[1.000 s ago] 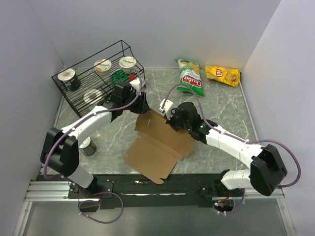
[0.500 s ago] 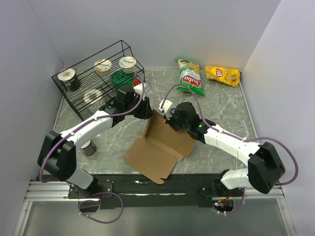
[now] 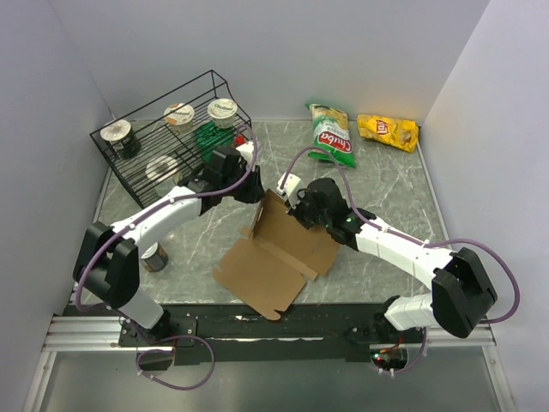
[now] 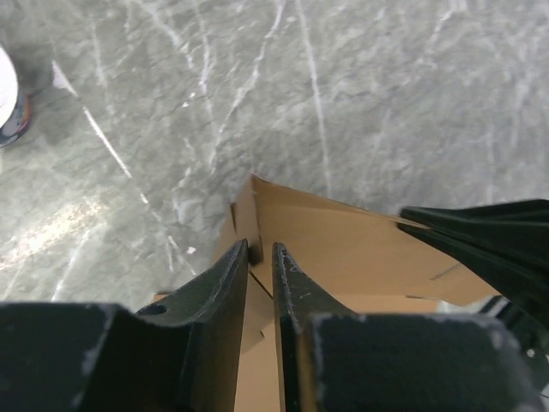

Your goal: Fold the paper box

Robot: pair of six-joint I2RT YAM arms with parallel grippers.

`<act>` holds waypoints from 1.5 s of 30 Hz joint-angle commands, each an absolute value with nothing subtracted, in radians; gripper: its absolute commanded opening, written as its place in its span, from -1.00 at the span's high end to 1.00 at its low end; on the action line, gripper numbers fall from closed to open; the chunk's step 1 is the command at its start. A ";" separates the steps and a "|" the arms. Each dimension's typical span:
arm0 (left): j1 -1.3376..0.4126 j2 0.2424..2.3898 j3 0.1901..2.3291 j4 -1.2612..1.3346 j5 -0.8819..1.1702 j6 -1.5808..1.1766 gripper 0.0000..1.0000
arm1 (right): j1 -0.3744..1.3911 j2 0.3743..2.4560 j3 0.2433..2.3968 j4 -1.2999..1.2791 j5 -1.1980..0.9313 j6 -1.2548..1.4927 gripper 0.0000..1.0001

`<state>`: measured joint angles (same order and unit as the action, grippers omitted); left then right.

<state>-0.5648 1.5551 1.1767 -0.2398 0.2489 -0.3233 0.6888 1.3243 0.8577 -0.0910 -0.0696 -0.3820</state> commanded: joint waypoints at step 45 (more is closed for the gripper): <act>-0.549 1.670 1.474 -0.448 -0.052 -0.233 -0.72 | 0.727 1.381 0.882 -0.054 0.008 -0.402 1.00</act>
<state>-0.5865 1.8332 1.5829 -0.5739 0.0051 -0.2020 0.7132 1.3754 0.8585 -0.0536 0.0364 -0.3912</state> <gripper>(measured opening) 0.764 0.019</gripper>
